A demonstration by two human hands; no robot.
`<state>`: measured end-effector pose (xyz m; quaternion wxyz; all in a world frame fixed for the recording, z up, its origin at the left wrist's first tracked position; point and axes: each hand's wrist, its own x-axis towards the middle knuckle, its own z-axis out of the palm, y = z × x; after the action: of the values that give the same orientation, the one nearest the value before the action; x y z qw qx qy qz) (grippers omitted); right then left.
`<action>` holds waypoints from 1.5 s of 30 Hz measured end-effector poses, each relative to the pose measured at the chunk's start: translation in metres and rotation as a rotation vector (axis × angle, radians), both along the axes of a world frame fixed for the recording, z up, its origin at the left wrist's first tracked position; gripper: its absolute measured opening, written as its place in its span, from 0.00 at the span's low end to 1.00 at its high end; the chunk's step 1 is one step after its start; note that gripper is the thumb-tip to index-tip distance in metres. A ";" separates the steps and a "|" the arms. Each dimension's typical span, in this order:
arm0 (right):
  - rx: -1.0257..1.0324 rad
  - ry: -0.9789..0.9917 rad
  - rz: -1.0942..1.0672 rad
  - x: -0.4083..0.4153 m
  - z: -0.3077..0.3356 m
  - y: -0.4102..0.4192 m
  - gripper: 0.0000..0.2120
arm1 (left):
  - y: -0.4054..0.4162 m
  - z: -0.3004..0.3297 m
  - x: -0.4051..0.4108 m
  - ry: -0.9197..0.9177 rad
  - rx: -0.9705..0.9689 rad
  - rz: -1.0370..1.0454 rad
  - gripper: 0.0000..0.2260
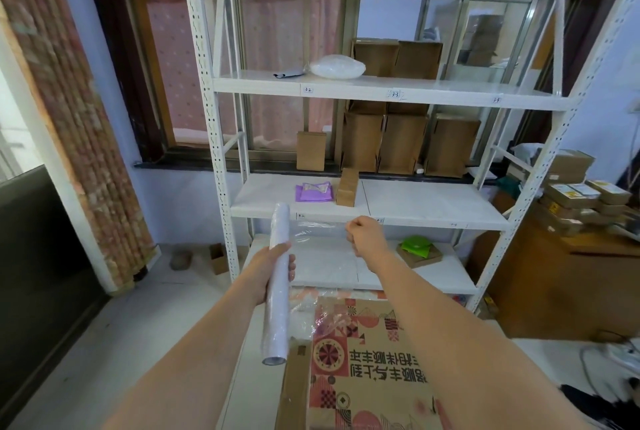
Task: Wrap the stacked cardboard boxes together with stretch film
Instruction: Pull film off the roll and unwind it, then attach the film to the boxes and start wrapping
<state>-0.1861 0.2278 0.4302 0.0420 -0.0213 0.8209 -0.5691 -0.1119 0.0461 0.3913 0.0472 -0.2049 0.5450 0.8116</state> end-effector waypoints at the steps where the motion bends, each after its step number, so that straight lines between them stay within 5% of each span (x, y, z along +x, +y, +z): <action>1: -0.148 -0.078 0.023 0.004 0.008 -0.002 0.12 | 0.000 -0.004 -0.001 0.001 -0.055 0.004 0.13; 5: -0.464 -0.191 0.189 0.011 0.039 -0.018 0.10 | 0.002 -0.016 -0.005 -0.033 -0.036 0.035 0.12; 10: -0.463 -0.173 0.429 0.029 0.068 -0.058 0.11 | 0.027 -0.008 -0.006 -0.097 0.071 -0.014 0.14; 14: -0.003 0.002 0.772 0.056 0.084 -0.084 0.05 | 0.047 -0.012 -0.008 0.038 0.205 -0.071 0.13; 19: 0.203 0.328 0.186 0.018 0.061 -0.065 0.07 | 0.053 -0.022 -0.007 0.124 0.510 -0.011 0.16; 21: 0.309 0.130 0.130 0.013 0.031 -0.051 0.07 | 0.056 -0.018 -0.004 0.169 0.522 0.021 0.18; 25: -0.012 -0.477 0.361 0.043 -0.008 -0.042 0.20 | 0.055 -0.022 -0.005 0.150 0.164 -0.012 0.22; 30: -0.208 -0.446 0.275 0.040 -0.035 -0.044 0.22 | 0.039 -0.059 -0.010 0.108 -0.222 -0.054 0.37; 34: 0.003 -0.244 0.179 0.040 -0.050 -0.032 0.20 | 0.018 -0.064 0.008 0.110 0.099 -0.001 0.18; 39: 0.022 -0.243 0.071 0.046 -0.071 -0.016 0.18 | -0.022 -0.096 0.020 0.117 0.585 -0.002 0.40; 42: 0.028 -0.283 0.038 0.052 -0.081 -0.012 0.20 | -0.026 -0.096 0.024 0.063 0.349 0.009 0.38; 45: 0.031 -0.338 0.049 0.059 -0.088 -0.009 0.22 | -0.022 -0.085 0.026 0.043 -0.019 -0.108 0.18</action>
<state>-0.1275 0.2184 0.3422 0.1938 0.0554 0.8102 -0.5504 -0.0863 0.0241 0.3059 0.0775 -0.1583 0.5641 0.8067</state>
